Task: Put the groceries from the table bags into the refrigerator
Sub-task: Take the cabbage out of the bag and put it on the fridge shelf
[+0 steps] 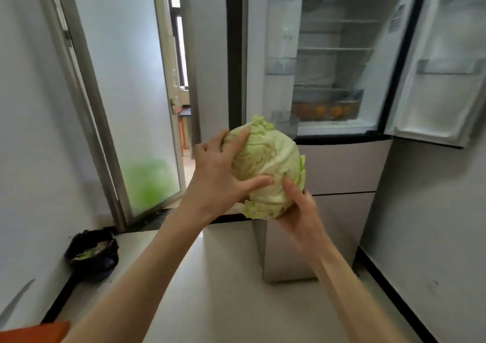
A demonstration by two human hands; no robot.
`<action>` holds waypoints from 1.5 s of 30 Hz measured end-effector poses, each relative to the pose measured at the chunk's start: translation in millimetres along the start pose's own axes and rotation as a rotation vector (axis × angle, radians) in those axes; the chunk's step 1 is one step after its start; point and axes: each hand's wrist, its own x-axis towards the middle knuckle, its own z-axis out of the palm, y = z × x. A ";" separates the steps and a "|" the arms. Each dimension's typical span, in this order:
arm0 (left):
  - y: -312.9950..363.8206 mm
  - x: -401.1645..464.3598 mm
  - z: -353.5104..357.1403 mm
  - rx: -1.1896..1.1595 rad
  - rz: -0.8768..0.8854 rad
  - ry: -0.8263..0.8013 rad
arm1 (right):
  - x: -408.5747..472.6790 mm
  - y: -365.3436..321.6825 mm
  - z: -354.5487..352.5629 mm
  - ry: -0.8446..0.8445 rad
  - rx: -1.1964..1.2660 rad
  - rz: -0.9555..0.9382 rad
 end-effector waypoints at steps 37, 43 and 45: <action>5.0 559.5 439.8 -0.775 0.034 0.045 | 446.2 -279.2 -421.6 0.217 -0.632 -0.340; 7.1 648.5 489.1 -0.689 0.000 0.091 | 542.2 -317.4 -483.7 0.211 -0.578 -0.333; 4.1 670.6 501.0 -0.682 -0.031 0.103 | 572.6 -322.5 -496.7 0.238 -0.590 -0.332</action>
